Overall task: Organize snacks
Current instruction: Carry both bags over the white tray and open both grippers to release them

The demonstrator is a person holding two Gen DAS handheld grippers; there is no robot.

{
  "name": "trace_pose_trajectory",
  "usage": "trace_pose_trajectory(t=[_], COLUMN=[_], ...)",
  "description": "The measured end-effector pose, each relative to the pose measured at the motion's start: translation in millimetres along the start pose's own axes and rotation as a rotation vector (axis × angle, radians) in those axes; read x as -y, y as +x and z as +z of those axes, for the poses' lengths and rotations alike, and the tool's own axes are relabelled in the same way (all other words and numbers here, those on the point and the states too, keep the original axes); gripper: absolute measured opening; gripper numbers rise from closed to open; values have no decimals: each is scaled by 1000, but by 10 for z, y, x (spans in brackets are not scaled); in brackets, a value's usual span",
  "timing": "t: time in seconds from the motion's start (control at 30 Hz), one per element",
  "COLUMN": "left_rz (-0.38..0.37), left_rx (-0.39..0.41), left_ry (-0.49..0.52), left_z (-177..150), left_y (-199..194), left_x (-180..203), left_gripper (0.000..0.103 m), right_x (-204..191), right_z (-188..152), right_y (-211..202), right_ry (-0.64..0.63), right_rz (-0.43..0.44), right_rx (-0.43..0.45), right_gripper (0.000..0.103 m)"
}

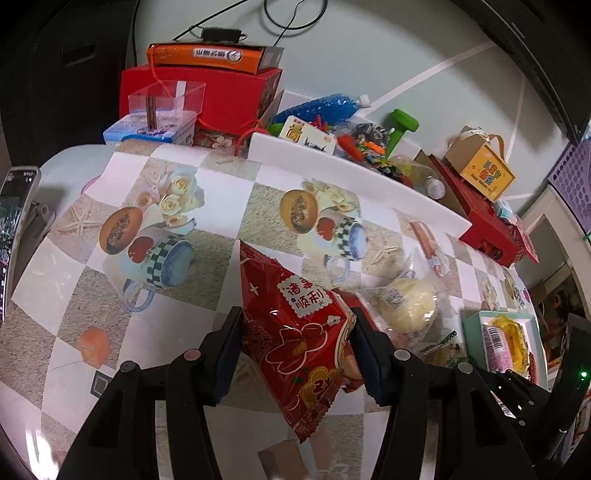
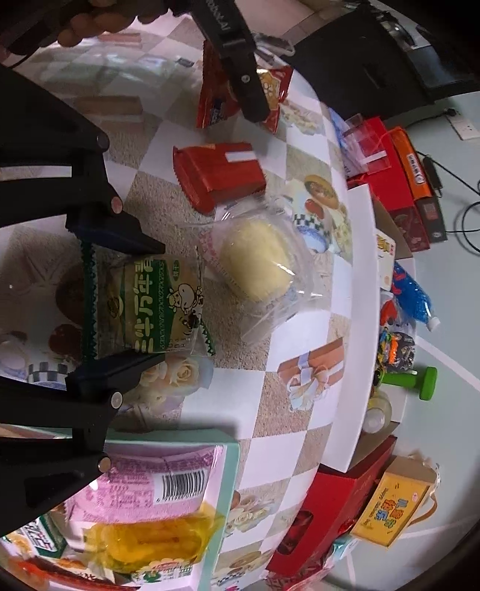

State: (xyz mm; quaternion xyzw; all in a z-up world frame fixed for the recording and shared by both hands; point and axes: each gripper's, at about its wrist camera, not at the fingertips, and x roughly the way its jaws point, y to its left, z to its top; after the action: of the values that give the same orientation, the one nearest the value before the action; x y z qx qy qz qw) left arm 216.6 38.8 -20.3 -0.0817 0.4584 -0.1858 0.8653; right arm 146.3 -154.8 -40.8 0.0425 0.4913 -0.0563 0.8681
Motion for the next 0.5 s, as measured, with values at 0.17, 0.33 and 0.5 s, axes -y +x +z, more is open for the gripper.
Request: trace_pose_trajectory(t=[0.17,0.33,0.5], left_rz=[-19,-62,-130], left_rx=[12,25,15], left_ry=[37,81,136], left_z=[-14,-44,-88], left_y=[-125,-255,-311], left_x=[225,540,941], left_gripper=[58,58,58], right_x=[85,267,665], right_z=[-2,-18,-78], right_y=[-253,-588,-908], right_ry=[43,109,206], right_rz=[18,23,-24], right_rx=[47,121,191], right_gripper=[53,53,53])
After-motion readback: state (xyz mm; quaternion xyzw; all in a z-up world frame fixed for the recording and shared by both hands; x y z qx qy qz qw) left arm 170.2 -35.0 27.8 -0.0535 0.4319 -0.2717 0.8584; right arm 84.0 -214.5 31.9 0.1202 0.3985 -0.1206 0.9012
